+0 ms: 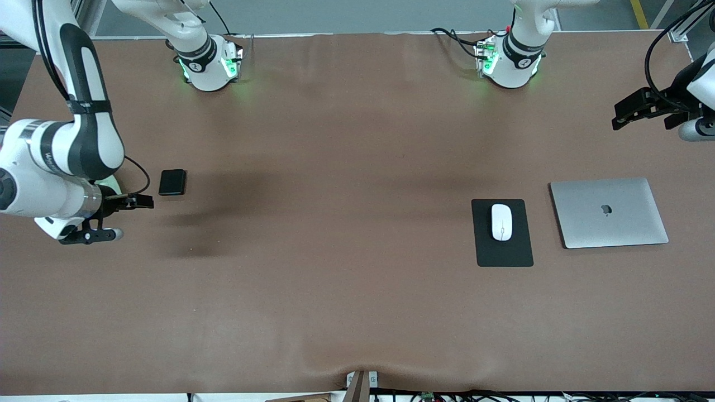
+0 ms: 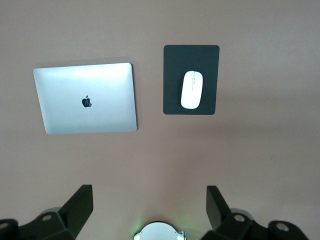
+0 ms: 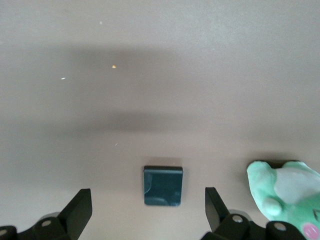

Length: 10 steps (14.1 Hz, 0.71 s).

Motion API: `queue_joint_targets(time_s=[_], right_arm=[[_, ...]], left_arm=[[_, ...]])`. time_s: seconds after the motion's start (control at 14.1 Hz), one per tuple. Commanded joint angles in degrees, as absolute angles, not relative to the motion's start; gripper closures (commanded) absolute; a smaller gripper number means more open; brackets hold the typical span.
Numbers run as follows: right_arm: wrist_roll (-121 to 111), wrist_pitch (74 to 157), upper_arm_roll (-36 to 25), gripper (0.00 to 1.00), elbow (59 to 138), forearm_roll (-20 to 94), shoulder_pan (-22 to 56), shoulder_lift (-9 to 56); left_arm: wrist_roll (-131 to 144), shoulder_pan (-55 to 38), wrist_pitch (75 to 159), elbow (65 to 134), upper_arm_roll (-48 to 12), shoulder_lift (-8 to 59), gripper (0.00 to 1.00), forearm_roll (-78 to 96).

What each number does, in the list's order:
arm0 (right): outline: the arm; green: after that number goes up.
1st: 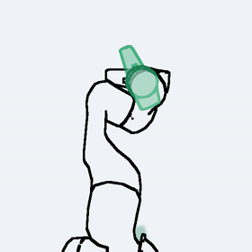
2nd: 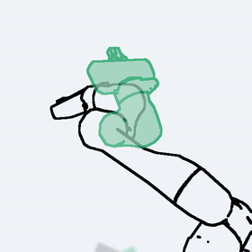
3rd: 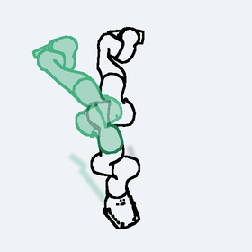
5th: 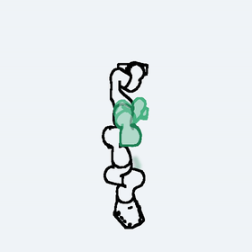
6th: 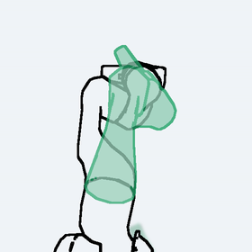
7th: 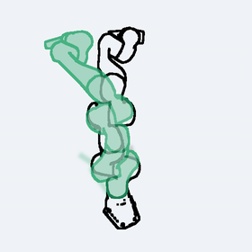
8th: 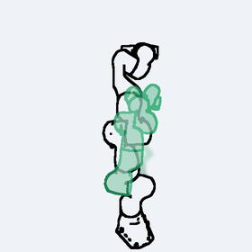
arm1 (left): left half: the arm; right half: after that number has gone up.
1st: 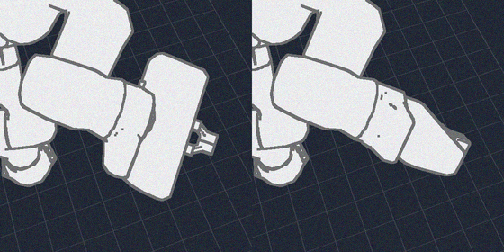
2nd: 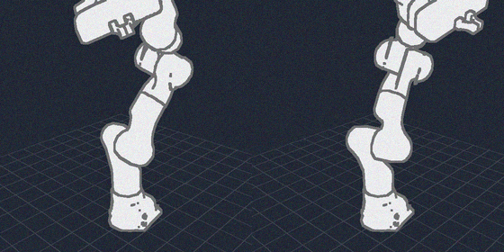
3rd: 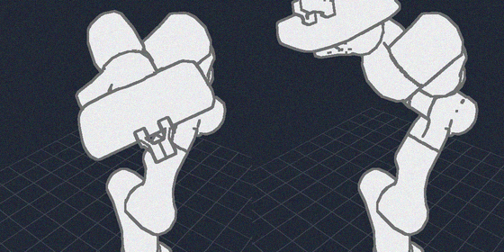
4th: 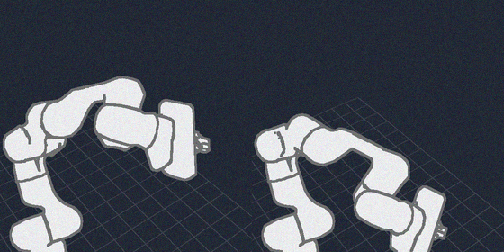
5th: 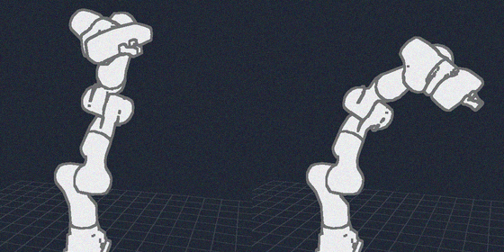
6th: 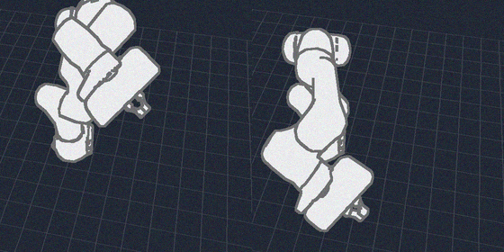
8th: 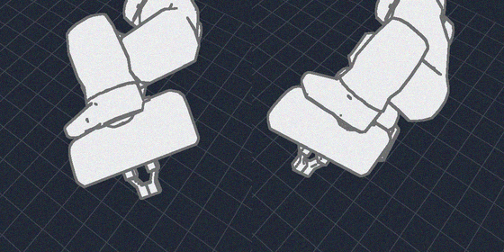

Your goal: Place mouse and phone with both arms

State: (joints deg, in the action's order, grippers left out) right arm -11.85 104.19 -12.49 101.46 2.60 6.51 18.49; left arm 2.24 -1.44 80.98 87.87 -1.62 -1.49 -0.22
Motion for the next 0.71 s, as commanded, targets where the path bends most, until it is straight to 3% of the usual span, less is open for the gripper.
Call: queue_joint_targets(time_s=[0.0,0.43,0.64], right_arm=[[-12.3,92.1,-12.5,0.0,87.5,3.1,6.9,22.8],[-12.3,84.2,-10.3,0.0,75.0,2.8,4.6,22.6],[-12.4,83.2,-3.2,0.0,71.7,3.5,-1.7,20.6]], left_arm=[[1.8,-1.4,83.2,90.4,-1.4,-2.2,0.0,0.7],[-2.5,-1.2,83.2,91.6,-2.1,-2.4,0.0,0.1],[-2.5,-1.5,83.1,91.6,-2.3,-2.2,0.0,0.0]])
